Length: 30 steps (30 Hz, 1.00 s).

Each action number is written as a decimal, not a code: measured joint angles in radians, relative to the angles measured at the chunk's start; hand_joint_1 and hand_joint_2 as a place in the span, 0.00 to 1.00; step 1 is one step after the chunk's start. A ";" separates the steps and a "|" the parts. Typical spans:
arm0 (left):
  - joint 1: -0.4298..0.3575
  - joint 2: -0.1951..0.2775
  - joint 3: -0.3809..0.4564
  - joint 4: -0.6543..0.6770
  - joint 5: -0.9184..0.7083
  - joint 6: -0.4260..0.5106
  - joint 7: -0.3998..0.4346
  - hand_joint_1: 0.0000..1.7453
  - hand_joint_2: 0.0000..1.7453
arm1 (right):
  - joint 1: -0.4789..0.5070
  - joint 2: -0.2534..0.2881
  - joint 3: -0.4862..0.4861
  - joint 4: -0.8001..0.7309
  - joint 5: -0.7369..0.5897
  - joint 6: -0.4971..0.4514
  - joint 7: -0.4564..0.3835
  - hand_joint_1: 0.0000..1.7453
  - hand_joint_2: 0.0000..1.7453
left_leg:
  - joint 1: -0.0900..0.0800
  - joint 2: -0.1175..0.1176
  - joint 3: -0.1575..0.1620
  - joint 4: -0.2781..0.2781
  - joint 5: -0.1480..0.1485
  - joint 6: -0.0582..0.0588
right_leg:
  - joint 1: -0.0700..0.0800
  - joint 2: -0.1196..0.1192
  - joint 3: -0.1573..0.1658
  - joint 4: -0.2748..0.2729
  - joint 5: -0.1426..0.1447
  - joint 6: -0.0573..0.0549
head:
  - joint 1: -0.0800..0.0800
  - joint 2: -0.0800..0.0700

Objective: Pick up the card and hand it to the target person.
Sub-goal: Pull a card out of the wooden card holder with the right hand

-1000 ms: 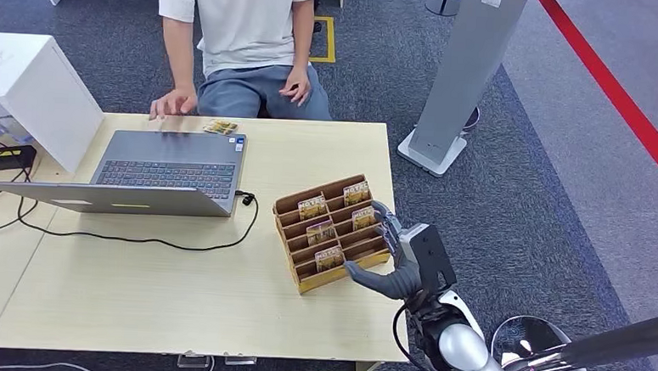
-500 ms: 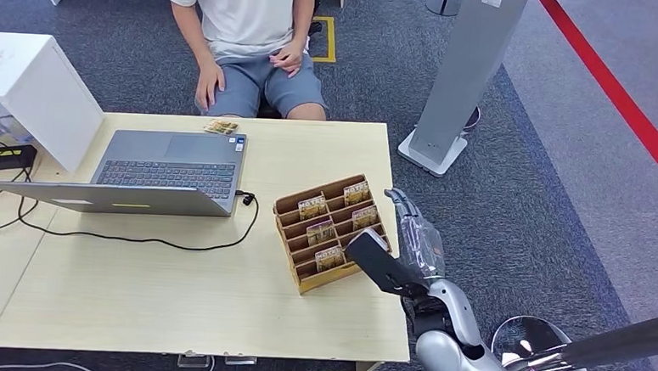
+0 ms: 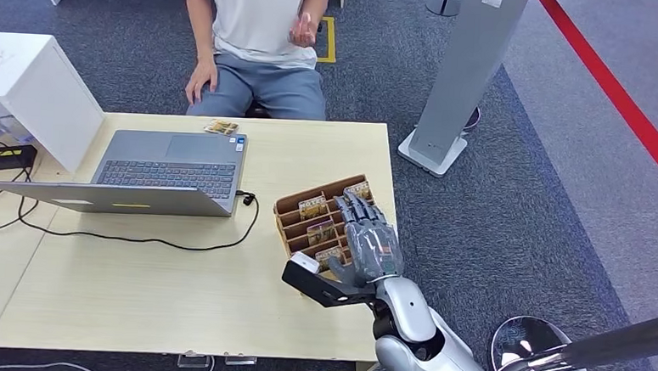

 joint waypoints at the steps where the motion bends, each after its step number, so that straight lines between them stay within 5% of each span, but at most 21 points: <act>1: 0.000 0.000 0.000 0.000 0.000 0.001 0.002 0.00 0.00 | -0.002 0.003 0.009 0.012 -0.003 0.001 -0.001 0.12 1.00 | 0.000 0.000 0.000 0.000 0.000 0.000 | 0.000 0.000 0.000 0.000 0.000 0.000 | 0.000 0.000; 5: 0.000 0.000 0.000 0.000 0.001 0.003 0.004 0.00 0.00 | -0.007 0.014 0.036 0.051 -0.011 0.002 -0.004 0.18 1.00 | 0.000 0.000 0.000 0.000 0.000 0.000 | 0.000 0.000 0.000 0.000 0.000 0.000 | -0.001 0.000; 10: 0.000 0.000 0.000 0.000 0.002 0.007 0.004 0.00 0.00 | -0.013 0.019 0.056 0.091 -0.017 0.000 0.003 0.39 1.00 | 0.000 0.000 0.000 0.000 0.000 0.000 | 0.000 0.000 0.000 0.000 0.000 0.000 | -0.001 0.000; 16: 0.000 0.000 0.000 0.000 0.002 0.009 0.004 0.00 0.00 | -0.027 0.018 0.066 0.113 -0.020 -0.021 0.019 0.43 1.00 | 0.000 0.000 0.001 0.000 0.000 0.000 | 0.000 0.000 0.000 0.000 0.000 0.000 | 0.000 0.000; 30: 0.001 0.000 -0.001 0.000 0.001 0.012 0.004 0.00 0.00 | -0.030 0.005 0.069 0.125 -0.015 -0.034 0.042 0.32 1.00 | 0.000 0.000 0.001 0.000 0.000 0.000 | 0.000 0.000 0.000 0.000 0.000 0.000 | -0.001 0.000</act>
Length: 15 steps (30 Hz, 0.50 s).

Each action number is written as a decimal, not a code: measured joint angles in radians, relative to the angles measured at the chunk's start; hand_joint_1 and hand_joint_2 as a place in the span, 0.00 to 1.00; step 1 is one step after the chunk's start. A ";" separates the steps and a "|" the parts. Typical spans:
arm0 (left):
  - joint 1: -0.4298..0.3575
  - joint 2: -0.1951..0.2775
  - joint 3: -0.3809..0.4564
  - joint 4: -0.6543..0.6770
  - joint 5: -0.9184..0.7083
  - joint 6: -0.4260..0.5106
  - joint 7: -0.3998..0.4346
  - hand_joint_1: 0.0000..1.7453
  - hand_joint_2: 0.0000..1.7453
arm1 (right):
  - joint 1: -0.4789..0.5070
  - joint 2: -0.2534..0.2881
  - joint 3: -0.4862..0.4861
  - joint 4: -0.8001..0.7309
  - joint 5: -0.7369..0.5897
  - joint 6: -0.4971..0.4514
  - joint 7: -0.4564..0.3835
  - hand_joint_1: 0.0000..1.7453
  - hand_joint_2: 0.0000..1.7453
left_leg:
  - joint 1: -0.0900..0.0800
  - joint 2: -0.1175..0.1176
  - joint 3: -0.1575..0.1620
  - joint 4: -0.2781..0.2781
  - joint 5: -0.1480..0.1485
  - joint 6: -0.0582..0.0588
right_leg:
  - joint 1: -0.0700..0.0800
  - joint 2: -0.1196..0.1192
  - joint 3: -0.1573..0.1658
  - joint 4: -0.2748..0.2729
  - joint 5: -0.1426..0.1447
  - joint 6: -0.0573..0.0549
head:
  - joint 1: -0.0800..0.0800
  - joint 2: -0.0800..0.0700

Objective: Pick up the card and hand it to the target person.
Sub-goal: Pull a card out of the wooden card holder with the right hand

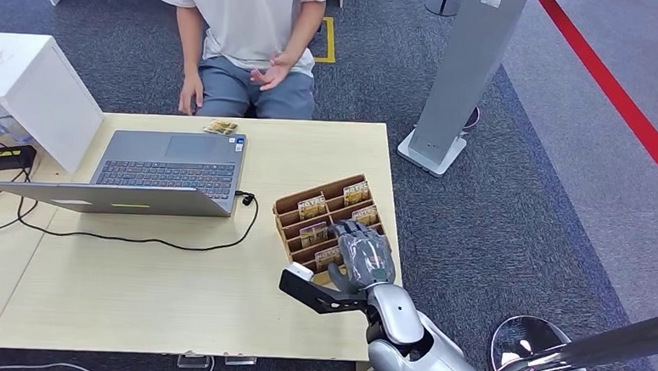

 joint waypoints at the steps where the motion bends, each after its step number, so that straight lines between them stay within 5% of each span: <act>1: 0.000 0.000 0.000 0.000 0.000 0.000 0.000 0.00 0.00 | 0.000 -0.001 0.000 0.000 0.000 -0.001 0.000 0.31 1.00 | 0.000 0.000 0.000 0.000 0.000 0.000 | 0.000 0.000 0.000 0.000 0.000 0.000 | 0.000 0.000; 8: 0.000 0.000 0.000 0.000 0.000 0.000 0.000 0.00 0.00 | 0.001 -0.006 0.000 0.000 0.001 -0.007 0.003 0.38 1.00 | 0.000 0.000 0.000 0.000 0.000 0.000 | 0.000 0.000 0.000 0.000 0.000 0.000 | 0.000 0.000; 12: 0.000 0.000 0.000 0.000 0.000 0.000 0.000 0.00 0.00 | 0.001 -0.008 0.000 0.000 0.003 -0.007 0.003 0.55 1.00 | 0.000 0.000 0.000 0.000 0.000 0.000 | 0.000 0.000 0.000 0.000 0.000 0.000 | 0.000 0.000; 15: 0.000 0.000 0.000 0.000 0.000 0.000 0.000 0.00 0.00 | 0.002 -0.009 0.002 0.000 0.007 -0.007 0.003 0.59 1.00 | 0.000 0.000 0.000 0.000 0.000 0.000 | 0.000 0.000 0.000 0.000 0.000 0.000 | 0.000 0.000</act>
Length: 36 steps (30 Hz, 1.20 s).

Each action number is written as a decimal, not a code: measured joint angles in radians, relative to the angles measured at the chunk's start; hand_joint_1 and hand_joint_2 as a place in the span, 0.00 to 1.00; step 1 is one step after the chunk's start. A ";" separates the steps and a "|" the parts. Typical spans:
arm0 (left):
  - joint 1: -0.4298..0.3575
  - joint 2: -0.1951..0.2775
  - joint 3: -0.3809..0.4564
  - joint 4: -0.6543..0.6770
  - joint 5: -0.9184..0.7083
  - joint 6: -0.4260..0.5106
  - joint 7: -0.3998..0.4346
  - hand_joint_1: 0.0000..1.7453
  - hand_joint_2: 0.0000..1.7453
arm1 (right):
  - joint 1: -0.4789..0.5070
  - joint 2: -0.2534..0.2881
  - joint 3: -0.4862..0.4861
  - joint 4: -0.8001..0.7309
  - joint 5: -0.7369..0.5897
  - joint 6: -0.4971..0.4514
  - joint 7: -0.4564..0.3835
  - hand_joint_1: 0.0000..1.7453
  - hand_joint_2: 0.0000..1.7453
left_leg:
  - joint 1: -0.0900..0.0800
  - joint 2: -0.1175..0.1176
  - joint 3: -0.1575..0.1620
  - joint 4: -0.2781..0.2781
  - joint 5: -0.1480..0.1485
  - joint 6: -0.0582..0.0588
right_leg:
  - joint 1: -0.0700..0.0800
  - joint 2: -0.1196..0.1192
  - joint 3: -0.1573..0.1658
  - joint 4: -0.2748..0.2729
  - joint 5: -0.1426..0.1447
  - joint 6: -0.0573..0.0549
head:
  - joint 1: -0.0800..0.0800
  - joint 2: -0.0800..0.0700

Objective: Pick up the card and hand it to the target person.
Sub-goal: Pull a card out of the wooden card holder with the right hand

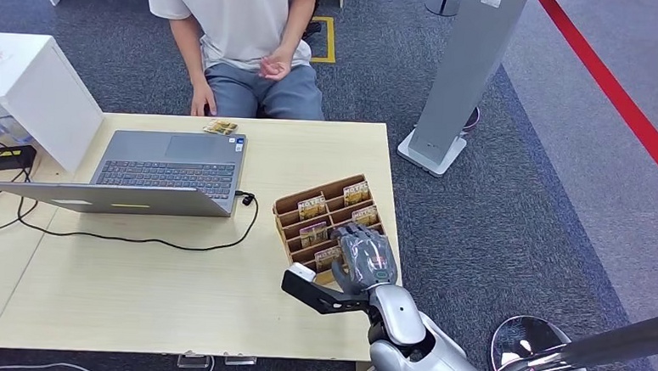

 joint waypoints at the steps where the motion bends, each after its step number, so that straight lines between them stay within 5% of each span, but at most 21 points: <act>1: 0.000 0.000 0.000 0.000 0.000 0.000 0.000 0.00 0.00 | 0.000 0.000 0.000 0.000 0.000 0.000 0.000 0.59 1.00 | 0.000 0.000 0.000 0.000 0.000 0.000 | 0.000 0.000 0.000 0.000 0.000 0.000 | 0.000 0.000; 7: 0.000 0.000 0.000 0.000 0.000 0.000 0.000 0.00 0.00 | 0.004 0.000 0.003 -0.005 0.005 0.008 -0.003 0.62 1.00 | 0.000 0.000 0.000 0.000 0.000 0.000 | 0.000 0.000 0.000 0.000 0.000 0.000 | 0.000 0.000; 14: 0.000 0.000 0.000 0.000 0.000 -0.002 0.000 0.00 0.00 | 0.011 0.011 0.016 0.005 0.009 0.018 -0.023 0.50 1.00 | 0.000 0.000 0.000 0.000 0.000 0.000 | 0.000 0.000 0.000 0.000 0.000 0.000 | 0.000 0.000; 25: 0.000 0.000 0.000 0.000 -0.001 -0.002 0.000 0.00 0.00 | 0.016 0.025 0.032 0.025 0.002 0.014 -0.030 0.51 1.00 | 0.000 0.000 0.000 0.000 0.000 0.000 | 0.000 0.000 0.000 0.000 0.000 0.000 | 0.000 0.000; 36: 0.000 0.000 0.000 0.000 -0.002 -0.003 0.000 0.00 0.00 | 0.014 0.013 0.023 -0.019 0.028 0.004 -0.001 0.34 1.00 | 0.000 0.000 0.000 0.000 0.000 0.000 | 0.000 0.000 0.000 0.000 0.000 0.000 | 0.000 0.000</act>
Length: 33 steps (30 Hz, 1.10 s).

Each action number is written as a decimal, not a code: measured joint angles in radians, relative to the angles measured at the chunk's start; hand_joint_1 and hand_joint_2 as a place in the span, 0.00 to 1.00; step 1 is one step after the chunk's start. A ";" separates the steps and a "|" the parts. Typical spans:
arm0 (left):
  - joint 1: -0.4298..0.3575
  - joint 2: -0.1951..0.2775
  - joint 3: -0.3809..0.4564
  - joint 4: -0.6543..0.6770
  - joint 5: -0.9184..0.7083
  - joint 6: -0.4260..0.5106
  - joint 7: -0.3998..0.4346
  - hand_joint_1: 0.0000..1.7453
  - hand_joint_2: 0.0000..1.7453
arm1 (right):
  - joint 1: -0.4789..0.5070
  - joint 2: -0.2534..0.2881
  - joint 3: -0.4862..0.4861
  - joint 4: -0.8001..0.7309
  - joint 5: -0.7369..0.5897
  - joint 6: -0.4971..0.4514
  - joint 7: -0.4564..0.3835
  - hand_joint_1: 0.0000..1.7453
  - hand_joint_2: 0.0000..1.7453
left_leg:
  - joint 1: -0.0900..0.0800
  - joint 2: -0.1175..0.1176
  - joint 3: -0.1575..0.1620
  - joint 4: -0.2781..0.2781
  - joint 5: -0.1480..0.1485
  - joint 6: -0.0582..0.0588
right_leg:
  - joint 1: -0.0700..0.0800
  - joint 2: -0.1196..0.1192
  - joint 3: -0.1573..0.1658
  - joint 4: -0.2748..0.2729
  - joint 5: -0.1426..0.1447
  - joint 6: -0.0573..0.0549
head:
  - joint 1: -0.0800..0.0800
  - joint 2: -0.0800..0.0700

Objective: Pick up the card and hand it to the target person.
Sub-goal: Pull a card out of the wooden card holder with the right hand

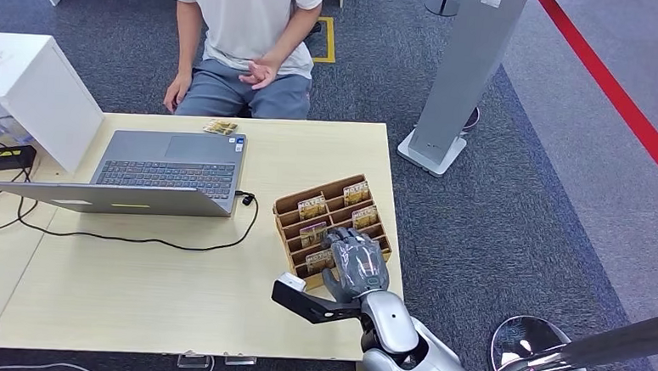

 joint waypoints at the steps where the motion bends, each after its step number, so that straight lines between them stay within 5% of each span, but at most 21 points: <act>1: 0.000 0.000 0.000 0.000 0.000 0.000 0.000 0.00 0.00 | -0.001 -0.002 -0.002 -0.008 0.002 0.000 0.002 0.34 1.00 | 0.000 0.000 0.000 0.000 0.000 0.000 | 0.000 0.000 0.000 0.000 0.000 0.000 | 0.000 0.000; 8: 0.000 0.000 0.000 0.000 -0.001 0.000 0.000 0.00 0.00 | -0.009 -0.015 -0.005 -0.038 0.004 0.004 0.003 0.23 1.00 | 0.000 0.000 0.000 0.000 0.000 0.000 | 0.000 0.000 0.000 0.000 0.000 0.000 | 0.000 0.000; 16: 0.000 0.000 0.000 0.000 -0.001 0.000 0.000 0.00 0.00 | -0.013 -0.014 0.000 -0.019 -0.016 0.006 -0.011 0.37 1.00 | 0.000 0.000 0.000 0.000 0.000 0.000 | 0.000 0.000 0.000 0.000 0.000 0.000 | 0.000 0.000; 33: 0.000 0.000 -0.001 0.000 0.000 0.000 0.000 0.00 0.00 | -0.026 0.021 0.019 0.086 -0.046 0.001 -0.041 0.38 1.00 | 0.000 0.000 0.000 0.000 0.000 0.000 | 0.000 0.000 0.000 0.000 0.000 0.000 | 0.000 0.000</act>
